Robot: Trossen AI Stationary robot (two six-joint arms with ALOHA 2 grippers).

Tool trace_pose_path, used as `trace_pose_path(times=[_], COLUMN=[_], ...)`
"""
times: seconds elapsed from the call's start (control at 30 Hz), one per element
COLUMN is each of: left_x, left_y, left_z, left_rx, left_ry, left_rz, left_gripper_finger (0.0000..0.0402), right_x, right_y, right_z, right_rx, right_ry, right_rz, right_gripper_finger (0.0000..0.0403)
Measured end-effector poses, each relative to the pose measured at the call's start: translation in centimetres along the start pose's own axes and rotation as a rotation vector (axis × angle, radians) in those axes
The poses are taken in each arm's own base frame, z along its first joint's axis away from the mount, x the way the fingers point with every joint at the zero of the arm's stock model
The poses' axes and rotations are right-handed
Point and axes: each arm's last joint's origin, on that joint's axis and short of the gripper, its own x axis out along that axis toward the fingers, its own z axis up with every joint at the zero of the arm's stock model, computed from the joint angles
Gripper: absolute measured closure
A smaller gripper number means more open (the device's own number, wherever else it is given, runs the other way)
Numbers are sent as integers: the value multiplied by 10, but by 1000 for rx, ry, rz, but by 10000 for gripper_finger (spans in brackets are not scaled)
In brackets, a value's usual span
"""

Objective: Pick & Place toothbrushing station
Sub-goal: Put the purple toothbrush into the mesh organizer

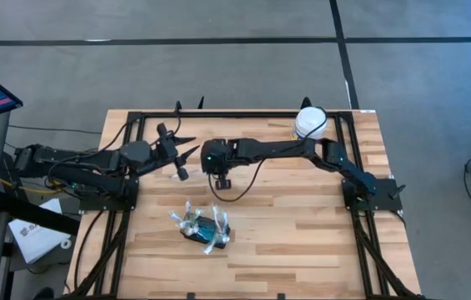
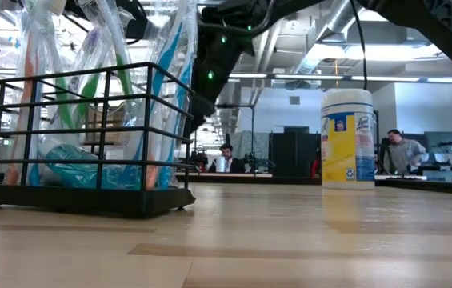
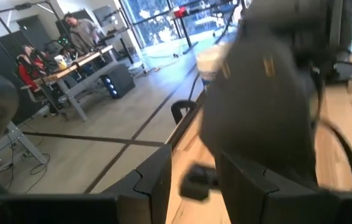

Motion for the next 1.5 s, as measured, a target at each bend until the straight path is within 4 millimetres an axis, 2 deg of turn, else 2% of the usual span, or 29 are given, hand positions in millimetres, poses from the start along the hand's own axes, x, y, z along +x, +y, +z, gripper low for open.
trace_pose_path(times=[0.4, 0.87, 1.07, 1.5], left_x=[0, -2, -4, -3], left_y=[-2, -1, -2, -6], left_z=[-9, -19, -29, -42], left_rx=[50, 63, 82, 58], left_ry=[82, 185, 272, 386], left_rz=[-5, 33, 18, 15], left_gripper_finger=[285, 285, 273, 205], right_x=[-46, -89, -92, -93], right_y=[-23, -36, -36, -34], right_z=[19, 30, 30, 31], right_rx=[-90, -130, -143, -165], right_ry=[93, 144, 151, 168], right_rz=[-157, -261, -258, -291], right_gripper_finger=[401, 401, 401, 401])
